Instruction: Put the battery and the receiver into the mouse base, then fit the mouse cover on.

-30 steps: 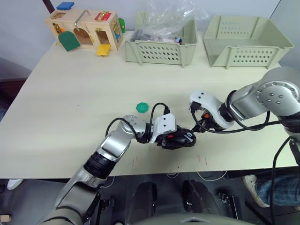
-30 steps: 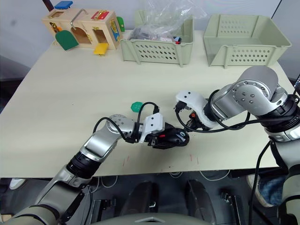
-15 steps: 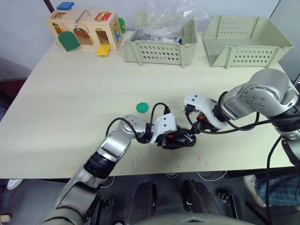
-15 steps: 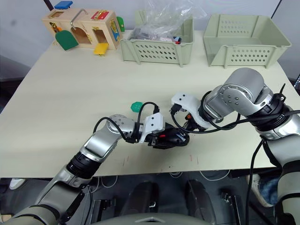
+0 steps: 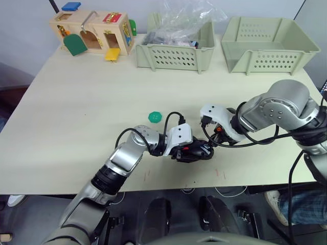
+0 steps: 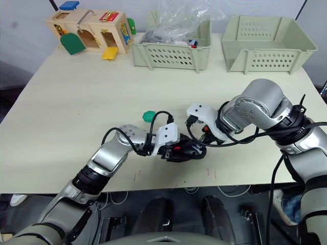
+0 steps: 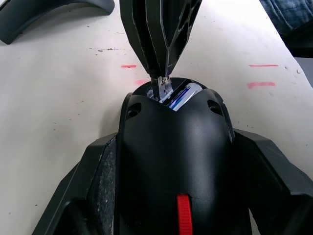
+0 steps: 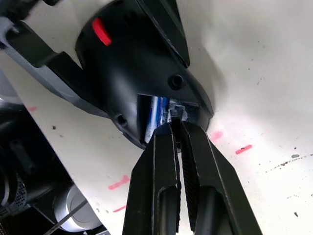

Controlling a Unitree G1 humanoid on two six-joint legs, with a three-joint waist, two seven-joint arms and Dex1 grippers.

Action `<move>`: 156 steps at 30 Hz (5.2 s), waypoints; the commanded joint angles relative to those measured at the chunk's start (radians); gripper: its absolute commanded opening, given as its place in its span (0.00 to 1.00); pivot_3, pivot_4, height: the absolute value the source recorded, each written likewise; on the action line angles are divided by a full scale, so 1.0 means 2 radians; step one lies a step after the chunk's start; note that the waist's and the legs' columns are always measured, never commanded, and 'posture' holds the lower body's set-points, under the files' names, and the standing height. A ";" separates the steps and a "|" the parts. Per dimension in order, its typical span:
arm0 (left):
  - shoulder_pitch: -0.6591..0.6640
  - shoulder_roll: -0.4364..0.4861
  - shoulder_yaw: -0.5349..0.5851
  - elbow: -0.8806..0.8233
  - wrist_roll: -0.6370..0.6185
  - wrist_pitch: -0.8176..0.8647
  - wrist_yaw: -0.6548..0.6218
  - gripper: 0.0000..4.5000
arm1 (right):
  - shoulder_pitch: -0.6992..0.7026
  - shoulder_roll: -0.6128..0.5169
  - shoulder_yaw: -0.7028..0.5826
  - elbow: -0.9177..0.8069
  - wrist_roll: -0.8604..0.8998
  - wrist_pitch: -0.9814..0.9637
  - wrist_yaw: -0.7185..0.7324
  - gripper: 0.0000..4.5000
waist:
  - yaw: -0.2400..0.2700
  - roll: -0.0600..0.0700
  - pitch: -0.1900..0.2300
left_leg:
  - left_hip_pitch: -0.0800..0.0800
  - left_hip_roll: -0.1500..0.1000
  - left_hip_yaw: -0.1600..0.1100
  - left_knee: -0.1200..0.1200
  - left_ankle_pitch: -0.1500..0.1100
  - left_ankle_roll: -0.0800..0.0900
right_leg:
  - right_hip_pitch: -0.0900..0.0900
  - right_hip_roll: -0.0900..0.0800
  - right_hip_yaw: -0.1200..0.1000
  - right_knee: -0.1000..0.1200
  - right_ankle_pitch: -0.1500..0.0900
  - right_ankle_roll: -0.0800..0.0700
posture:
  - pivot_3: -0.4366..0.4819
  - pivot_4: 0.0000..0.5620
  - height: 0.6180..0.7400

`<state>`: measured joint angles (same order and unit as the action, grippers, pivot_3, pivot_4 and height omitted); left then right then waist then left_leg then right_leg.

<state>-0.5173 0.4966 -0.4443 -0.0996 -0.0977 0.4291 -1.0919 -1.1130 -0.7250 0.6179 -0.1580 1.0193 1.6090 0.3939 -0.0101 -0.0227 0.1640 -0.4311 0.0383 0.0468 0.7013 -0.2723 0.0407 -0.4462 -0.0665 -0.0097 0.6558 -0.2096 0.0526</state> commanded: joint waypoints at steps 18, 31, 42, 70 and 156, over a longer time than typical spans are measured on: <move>0.000 -0.001 -0.001 -0.026 0.001 -0.001 0.006 0.64 | 0.001 0.019 0.003 -0.017 -0.034 0.003 0.025 0.00 | -0.001 0.000 0.000 | 0.000 0.000 0.000 0.000 0.000 0.000 | 0.000 0.000 0.000 0.000 0.000 0.000 | 0.48 0.27 1.00; 0.002 -0.002 -0.001 -0.023 0.002 -0.003 0.008 0.64 | 0.017 0.011 0.006 -0.055 -0.050 0.003 0.022 0.00 | -0.001 0.000 0.000 | 0.000 0.000 0.000 0.000 0.000 0.000 | 0.000 0.000 0.000 0.000 0.000 0.000 | 0.48 0.27 1.00; 0.002 -0.001 -0.003 -0.024 0.002 -0.003 0.007 0.64 | 0.016 0.014 0.014 -0.053 -0.038 0.003 0.030 0.00 | -0.001 0.000 0.000 | 0.000 0.000 0.000 0.000 0.000 0.000 | 0.000 0.000 0.000 0.000 0.000 0.000 | 0.48 0.27 1.00; 0.007 -0.002 -0.003 -0.030 0.002 0.000 0.011 0.64 | -0.034 0.027 0.059 0.001 -0.014 0.003 0.052 0.00 | -0.001 0.000 0.000 | 0.000 0.000 0.000 0.000 0.000 0.000 | 0.000 0.000 0.000 0.000 0.000 0.000 | 0.48 0.27 1.00; 0.014 0.005 -0.001 -0.026 0.007 -0.002 0.013 0.64 | 0.507 0.034 -0.286 -0.149 -0.251 -0.491 0.192 0.06 | 0.011 0.000 -0.001 | 0.008 0.000 0.001 -0.001 0.000 0.000 | 0.008 0.002 0.000 -0.003 0.000 0.000 | 0.48 0.27 1.00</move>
<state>-0.4880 0.5042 -0.4555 -0.1311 -0.0831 0.4372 -1.0662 -0.1270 -0.6139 0.1580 -0.3916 0.4196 0.5860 0.7291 0.0128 -0.0226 0.1614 -0.4152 0.0388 0.0482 0.6994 -0.2727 0.0408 -0.4307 -0.0634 -0.0089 0.6507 -0.2103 0.0527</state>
